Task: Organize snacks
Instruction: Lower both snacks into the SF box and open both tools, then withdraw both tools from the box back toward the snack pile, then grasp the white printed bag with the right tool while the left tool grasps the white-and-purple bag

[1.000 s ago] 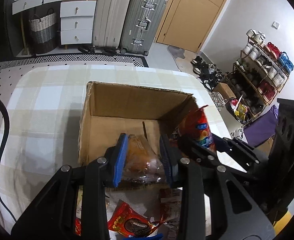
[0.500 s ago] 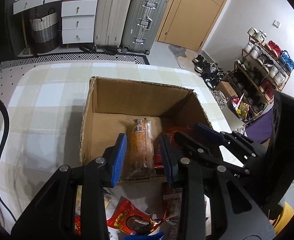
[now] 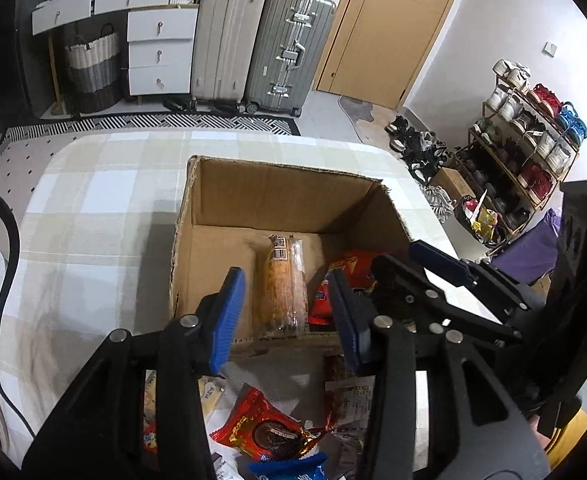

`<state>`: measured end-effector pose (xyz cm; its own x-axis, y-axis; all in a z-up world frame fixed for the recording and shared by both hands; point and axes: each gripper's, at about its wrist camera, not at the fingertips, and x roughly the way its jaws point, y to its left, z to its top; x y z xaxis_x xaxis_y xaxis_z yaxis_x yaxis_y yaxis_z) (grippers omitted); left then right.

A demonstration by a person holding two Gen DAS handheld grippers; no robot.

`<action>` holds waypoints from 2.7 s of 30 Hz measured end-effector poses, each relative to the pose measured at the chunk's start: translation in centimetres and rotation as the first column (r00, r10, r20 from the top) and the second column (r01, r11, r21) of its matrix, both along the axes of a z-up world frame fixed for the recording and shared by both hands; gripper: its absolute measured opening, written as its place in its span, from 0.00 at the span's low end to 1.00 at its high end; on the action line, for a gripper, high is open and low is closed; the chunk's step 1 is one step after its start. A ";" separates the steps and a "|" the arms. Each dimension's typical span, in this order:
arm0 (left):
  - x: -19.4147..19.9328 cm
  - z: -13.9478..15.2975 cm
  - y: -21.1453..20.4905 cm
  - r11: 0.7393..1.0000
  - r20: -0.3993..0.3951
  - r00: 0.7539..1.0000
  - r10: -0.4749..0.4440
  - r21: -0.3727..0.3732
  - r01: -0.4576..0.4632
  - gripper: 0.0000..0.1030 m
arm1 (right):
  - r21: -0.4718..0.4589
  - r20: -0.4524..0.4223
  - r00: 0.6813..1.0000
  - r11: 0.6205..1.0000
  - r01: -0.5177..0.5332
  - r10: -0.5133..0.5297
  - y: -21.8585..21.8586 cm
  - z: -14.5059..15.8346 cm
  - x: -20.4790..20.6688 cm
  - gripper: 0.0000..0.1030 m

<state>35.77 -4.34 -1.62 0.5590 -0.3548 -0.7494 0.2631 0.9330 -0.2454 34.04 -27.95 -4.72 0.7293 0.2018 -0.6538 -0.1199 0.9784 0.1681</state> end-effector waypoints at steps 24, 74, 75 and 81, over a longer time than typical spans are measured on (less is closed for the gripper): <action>-14.8 9.3 3.0 0.997 0.201 0.977 0.070 -0.040 -0.063 0.85 | 0.026 0.190 0.982 1.000 -0.002 -0.003 0.1 7.1 -13.9 0.80; -35.8 0.6 9.4 0.990 0.303 0.943 0.138 -0.025 -0.137 0.99 | 0.011 0.005 0.989 0.989 -0.145 0.144 3.1 -6.0 -30.6 0.99; -35.8 0.6 9.4 0.990 0.303 0.943 0.140 -0.026 -0.138 0.99 | 0.000 -0.012 0.990 0.990 -0.143 0.143 3.3 -6.4 -30.3 0.99; -35.8 0.7 10.5 0.983 0.283 0.942 0.182 -0.072 -0.168 0.99 | 0.034 -0.080 0.987 0.990 -0.140 0.143 3.2 -7.9 -29.1 0.99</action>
<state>-0.03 6.13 -0.88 0.8043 -0.2626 -0.5330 0.1626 0.9601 -0.2277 4.93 -24.71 -12.61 0.6364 0.3182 -0.7027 -0.2414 0.9473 0.2104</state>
